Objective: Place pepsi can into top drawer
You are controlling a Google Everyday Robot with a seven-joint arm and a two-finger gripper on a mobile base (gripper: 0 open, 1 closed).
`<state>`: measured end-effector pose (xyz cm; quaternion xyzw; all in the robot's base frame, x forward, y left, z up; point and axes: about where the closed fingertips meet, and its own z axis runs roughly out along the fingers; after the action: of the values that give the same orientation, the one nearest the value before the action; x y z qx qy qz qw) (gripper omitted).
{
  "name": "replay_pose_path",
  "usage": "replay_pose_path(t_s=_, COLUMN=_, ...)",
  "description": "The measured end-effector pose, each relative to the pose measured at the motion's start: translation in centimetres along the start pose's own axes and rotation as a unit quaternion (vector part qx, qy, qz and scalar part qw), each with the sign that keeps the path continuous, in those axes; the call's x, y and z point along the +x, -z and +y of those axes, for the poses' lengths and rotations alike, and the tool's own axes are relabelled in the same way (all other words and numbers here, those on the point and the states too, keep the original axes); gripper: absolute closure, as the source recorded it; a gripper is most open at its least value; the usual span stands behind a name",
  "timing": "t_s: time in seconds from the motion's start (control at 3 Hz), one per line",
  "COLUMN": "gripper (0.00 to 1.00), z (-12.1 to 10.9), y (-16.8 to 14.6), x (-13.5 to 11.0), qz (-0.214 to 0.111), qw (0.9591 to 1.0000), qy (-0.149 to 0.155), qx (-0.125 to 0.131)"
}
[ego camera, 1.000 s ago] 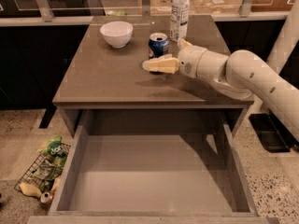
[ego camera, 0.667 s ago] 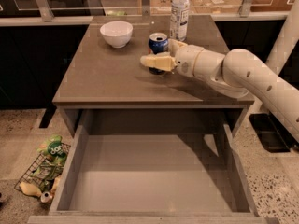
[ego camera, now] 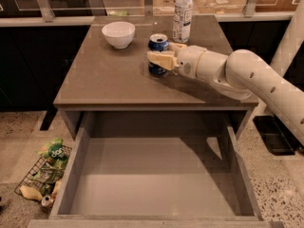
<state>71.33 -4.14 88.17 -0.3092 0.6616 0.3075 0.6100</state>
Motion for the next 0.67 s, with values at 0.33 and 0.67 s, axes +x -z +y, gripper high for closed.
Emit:
replay_pose_path(t_s=0.33, gripper=0.92, z=0.19, y=-0.20, x=-0.03, qz=0.000, qw=1.0000, qy=0.000, qx=-0.002)
replay_pose_path(t_s=0.67, gripper=1.00, z=0.33, y=-0.34, x=-0.05, qz=0.000, qw=1.0000, qy=0.000, qx=-0.003)
